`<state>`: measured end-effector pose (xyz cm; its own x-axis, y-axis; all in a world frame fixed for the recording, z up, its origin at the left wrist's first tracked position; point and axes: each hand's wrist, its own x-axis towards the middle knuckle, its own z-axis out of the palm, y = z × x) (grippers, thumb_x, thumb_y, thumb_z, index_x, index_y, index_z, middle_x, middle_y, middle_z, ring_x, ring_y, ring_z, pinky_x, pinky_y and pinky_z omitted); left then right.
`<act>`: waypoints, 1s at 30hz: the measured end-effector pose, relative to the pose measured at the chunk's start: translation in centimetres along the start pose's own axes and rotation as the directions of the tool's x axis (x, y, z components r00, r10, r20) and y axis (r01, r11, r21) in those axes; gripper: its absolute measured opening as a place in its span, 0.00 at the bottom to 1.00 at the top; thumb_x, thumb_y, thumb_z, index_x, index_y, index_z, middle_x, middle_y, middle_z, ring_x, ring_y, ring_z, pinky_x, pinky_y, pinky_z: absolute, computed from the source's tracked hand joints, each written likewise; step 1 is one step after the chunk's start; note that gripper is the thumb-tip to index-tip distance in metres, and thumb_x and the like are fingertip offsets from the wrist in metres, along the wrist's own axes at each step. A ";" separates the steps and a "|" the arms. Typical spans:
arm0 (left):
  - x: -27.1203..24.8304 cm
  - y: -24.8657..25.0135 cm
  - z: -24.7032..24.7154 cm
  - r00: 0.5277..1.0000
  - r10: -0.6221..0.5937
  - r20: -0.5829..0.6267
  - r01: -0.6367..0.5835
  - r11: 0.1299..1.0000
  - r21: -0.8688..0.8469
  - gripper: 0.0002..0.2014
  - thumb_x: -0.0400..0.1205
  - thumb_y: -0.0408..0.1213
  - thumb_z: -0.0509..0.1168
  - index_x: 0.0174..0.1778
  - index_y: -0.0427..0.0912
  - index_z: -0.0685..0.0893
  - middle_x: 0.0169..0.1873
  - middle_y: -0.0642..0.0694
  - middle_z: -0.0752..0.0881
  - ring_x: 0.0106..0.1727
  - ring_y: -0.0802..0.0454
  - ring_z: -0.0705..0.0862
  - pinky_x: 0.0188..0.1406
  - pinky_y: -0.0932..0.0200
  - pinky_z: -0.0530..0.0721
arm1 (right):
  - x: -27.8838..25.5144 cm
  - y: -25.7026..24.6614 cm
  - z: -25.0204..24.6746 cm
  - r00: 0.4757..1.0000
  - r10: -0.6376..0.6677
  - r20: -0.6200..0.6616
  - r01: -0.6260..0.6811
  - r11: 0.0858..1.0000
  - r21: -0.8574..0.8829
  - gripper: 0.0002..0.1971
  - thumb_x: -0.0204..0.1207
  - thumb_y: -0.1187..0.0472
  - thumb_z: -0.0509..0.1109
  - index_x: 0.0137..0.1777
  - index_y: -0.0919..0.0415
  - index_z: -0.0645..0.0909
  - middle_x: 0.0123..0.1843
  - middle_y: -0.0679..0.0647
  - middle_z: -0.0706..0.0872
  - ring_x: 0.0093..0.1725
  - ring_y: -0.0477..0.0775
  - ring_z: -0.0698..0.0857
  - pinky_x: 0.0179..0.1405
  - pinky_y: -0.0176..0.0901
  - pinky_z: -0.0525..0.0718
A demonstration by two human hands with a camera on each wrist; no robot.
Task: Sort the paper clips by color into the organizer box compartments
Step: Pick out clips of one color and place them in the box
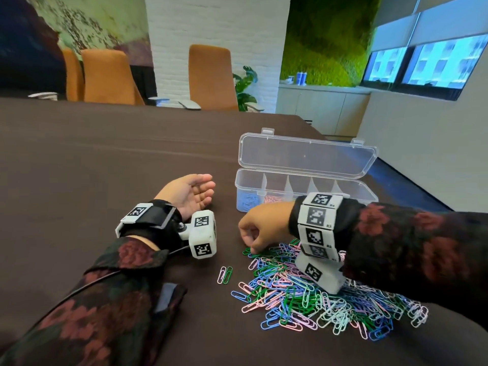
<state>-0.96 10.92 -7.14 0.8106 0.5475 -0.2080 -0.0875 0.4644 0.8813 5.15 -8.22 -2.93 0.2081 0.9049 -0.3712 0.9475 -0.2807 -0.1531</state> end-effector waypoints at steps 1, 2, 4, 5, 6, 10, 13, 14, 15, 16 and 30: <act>0.0 0.0 0.0 1.000 0.000 0.003 0.000 1.000 0.001 0.10 0.84 0.36 0.57 0.45 0.39 0.83 0.27 0.47 0.86 0.23 0.56 0.83 0.23 0.68 0.82 | 0.1 0.1 0.0 1.000 0.004 0.010 -0.004 1.000 0.014 0.07 0.75 0.63 0.73 0.40 0.56 0.77 0.31 0.42 0.77 0.29 0.39 0.74 0.26 0.22 0.71; 0.0 0.0 0.0 1.000 0.000 0.006 0.000 1.000 0.002 0.10 0.84 0.36 0.57 0.45 0.39 0.83 0.27 0.47 0.86 0.23 0.56 0.83 0.23 0.68 0.82 | 0.1 0.2 0.0 1.000 0.008 0.017 -0.009 0.999 0.035 0.08 0.74 0.63 0.73 0.38 0.55 0.77 0.30 0.43 0.77 0.28 0.42 0.74 0.31 0.27 0.75; 0.0 0.0 0.1 1.000 -0.002 0.008 0.002 1.000 0.002 0.10 0.84 0.36 0.57 0.45 0.39 0.82 0.26 0.48 0.86 0.22 0.56 0.83 0.22 0.68 0.82 | 0.0 0.4 0.0 1.000 0.018 0.017 -0.019 0.997 0.068 0.10 0.73 0.64 0.74 0.34 0.54 0.76 0.29 0.45 0.78 0.28 0.44 0.76 0.33 0.37 0.78; -0.1 0.0 0.1 1.000 -0.002 0.008 0.002 1.000 0.001 0.10 0.84 0.36 0.57 0.45 0.39 0.82 0.26 0.48 0.86 0.22 0.56 0.83 0.22 0.68 0.82 | -0.2 0.4 0.0 1.000 0.016 0.012 -0.017 0.997 0.075 0.11 0.73 0.64 0.74 0.33 0.53 0.76 0.29 0.46 0.79 0.28 0.44 0.76 0.32 0.37 0.77; -0.2 0.0 0.1 1.000 -0.002 0.009 0.002 1.000 -0.001 0.10 0.84 0.37 0.57 0.45 0.39 0.82 0.26 0.48 0.86 0.22 0.56 0.83 0.22 0.68 0.82 | -0.3 0.4 0.0 1.000 0.010 0.003 -0.011 0.997 0.080 0.11 0.72 0.65 0.74 0.33 0.53 0.76 0.29 0.46 0.80 0.28 0.44 0.76 0.30 0.34 0.76; -0.5 0.2 0.1 1.000 -0.004 0.002 0.004 1.000 -0.005 0.10 0.85 0.37 0.57 0.45 0.39 0.82 0.25 0.48 0.86 0.22 0.56 0.83 0.23 0.68 0.82 | -0.9 0.7 -0.4 0.998 -0.023 -0.051 0.036 0.965 0.260 0.13 0.72 0.69 0.73 0.33 0.55 0.75 0.27 0.48 0.80 0.24 0.41 0.77 0.26 0.27 0.76; -0.7 0.2 0.1 1.000 -0.002 -0.002 0.002 1.000 -0.007 0.10 0.84 0.37 0.57 0.44 0.40 0.82 0.26 0.48 0.86 0.24 0.56 0.83 0.23 0.68 0.82 | -1.2 1.3 -0.7 0.990 -0.080 -0.112 0.133 0.763 0.632 0.12 0.73 0.77 0.67 0.43 0.58 0.77 0.32 0.53 0.80 0.28 0.48 0.80 0.27 0.32 0.80; -0.7 0.2 0.2 1.000 0.001 -0.004 -0.001 1.000 -0.004 0.10 0.84 0.36 0.57 0.44 0.40 0.82 0.27 0.47 0.86 0.25 0.55 0.82 0.23 0.68 0.82 | -1.4 1.3 -0.8 0.989 -0.069 -0.132 0.146 0.627 0.765 0.13 0.75 0.79 0.61 0.46 0.60 0.78 0.33 0.55 0.79 0.28 0.50 0.81 0.26 0.34 0.81; -0.8 0.2 0.2 1.000 0.005 -0.008 -0.005 1.000 0.000 0.09 0.84 0.36 0.58 0.44 0.40 0.82 0.29 0.47 0.85 0.26 0.55 0.82 0.23 0.68 0.81 | -1.6 1.4 -0.7 0.988 -0.041 -0.146 0.148 0.464 0.873 0.15 0.76 0.80 0.55 0.47 0.62 0.78 0.33 0.56 0.77 0.28 0.50 0.82 0.24 0.35 0.80; -0.8 0.2 0.3 1.000 0.007 -0.010 -0.007 1.000 0.004 0.09 0.84 0.36 0.58 0.43 0.40 0.82 0.31 0.46 0.84 0.28 0.55 0.81 0.23 0.68 0.81 | -1.8 1.4 -0.6 0.989 -0.010 -0.151 0.147 0.305 0.941 0.16 0.76 0.79 0.50 0.45 0.64 0.77 0.32 0.57 0.76 0.27 0.51 0.82 0.22 0.35 0.79; -0.8 0.2 0.2 1.000 0.009 -0.009 -0.009 1.000 0.008 0.08 0.83 0.35 0.59 0.44 0.39 0.82 0.27 0.48 0.86 0.28 0.55 0.81 0.24 0.68 0.82 | -2.5 -3.9 1.3 0.977 -0.211 -0.021 0.212 0.976 0.047 0.08 0.73 0.66 0.72 0.50 0.58 0.82 0.34 0.43 0.78 0.32 0.39 0.75 0.34 0.27 0.70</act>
<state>-1.48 10.47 -6.70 0.8045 0.5579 -0.2037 -0.0901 0.4537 0.8866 0.57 -9.78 -2.58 0.0083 0.9505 -0.3107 0.9576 -0.0970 -0.2712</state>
